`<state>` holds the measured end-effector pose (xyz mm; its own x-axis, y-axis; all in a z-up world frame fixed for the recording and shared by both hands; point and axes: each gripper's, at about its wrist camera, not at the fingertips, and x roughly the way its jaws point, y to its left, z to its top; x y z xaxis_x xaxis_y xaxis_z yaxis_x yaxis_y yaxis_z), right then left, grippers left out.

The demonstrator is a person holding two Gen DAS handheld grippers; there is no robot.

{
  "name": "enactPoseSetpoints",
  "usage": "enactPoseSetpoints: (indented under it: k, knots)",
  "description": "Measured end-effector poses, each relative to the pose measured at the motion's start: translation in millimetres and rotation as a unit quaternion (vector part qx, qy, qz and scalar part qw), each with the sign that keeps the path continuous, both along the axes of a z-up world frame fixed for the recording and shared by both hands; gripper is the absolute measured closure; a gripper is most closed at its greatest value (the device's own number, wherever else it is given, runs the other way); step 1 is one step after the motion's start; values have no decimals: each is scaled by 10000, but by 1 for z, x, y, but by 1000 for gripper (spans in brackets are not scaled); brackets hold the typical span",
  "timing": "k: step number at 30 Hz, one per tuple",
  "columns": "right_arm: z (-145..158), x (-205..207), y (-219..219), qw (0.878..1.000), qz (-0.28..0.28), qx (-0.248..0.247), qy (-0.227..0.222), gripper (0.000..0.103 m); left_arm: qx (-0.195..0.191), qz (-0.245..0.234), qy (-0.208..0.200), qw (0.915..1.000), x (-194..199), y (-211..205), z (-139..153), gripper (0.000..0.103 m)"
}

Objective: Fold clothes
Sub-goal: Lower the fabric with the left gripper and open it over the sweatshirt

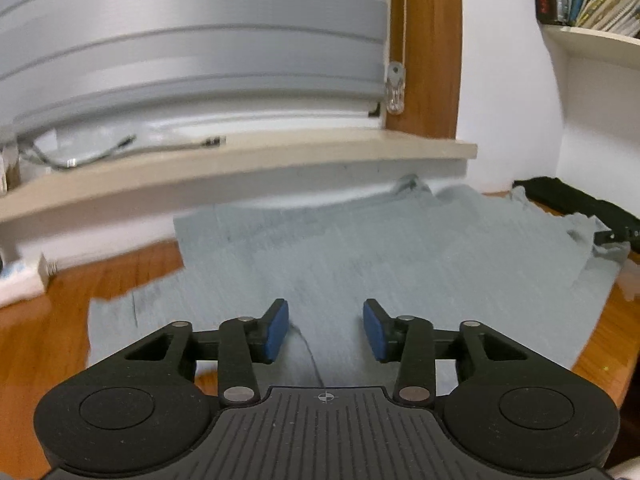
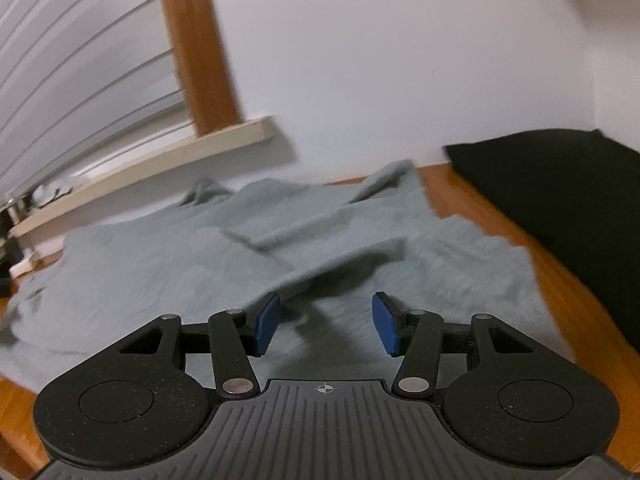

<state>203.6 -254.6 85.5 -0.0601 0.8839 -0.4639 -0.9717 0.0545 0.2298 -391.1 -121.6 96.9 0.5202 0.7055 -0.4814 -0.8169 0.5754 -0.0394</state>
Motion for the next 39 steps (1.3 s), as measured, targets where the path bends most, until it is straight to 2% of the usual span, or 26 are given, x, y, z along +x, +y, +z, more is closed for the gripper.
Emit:
enactPoseSetpoints:
  k: [2,5,7,10,16,18,20,22,25,27,30,32,34,36,39]
  knots:
    - [-1,-11,0,9998,78,-76,-176,52,-114,50,-69,9999,-4,-5,-5,58]
    - [-4,-18,1,9997,210,-141,-34,52,-322,141,-128,9993,-8,-8,-16,58]
    - [-4,-23,2,9995,255,-137,-106,51,-430,137,-110,9989,-7,-9,-21,56]
    - [-3,-21,5,9995,275,-137,2,47,-479,89,-62,9988,-4,-9,-26,54]
    - [1,-16,10,9999,116,-107,39,47,-569,113,-202,9981,-6,2,-27,52]
    - [2,-11,12,9999,-37,-114,62,47,-577,110,-239,9980,-6,4,-27,56]
    - [2,-5,15,9995,-212,-118,203,47,-481,167,-221,9985,-5,4,-25,82]
    - [3,3,20,9983,-306,-123,484,47,-448,165,-235,9986,-5,4,-22,85]
    - [6,11,26,9953,-294,-89,918,47,-439,136,-144,9988,-2,4,-22,85]
    - [8,9,25,9945,-233,-54,1015,47,-493,120,-92,9987,-2,4,-24,84]
    - [9,4,21,9948,-177,-52,1003,46,-533,75,-63,9985,-2,5,-26,73]
    - [9,-3,17,9962,-125,-55,864,45,-472,69,-25,9989,0,3,-26,60]
    - [9,-11,17,9975,-83,-58,696,41,-410,62,12,9991,1,2,-25,56]
    - [8,-14,21,9980,-144,-105,602,41,-348,56,50,9994,3,0,-25,55]
    - [4,-8,30,9972,-351,-182,630,42,-256,46,106,9996,5,-2,-24,65]
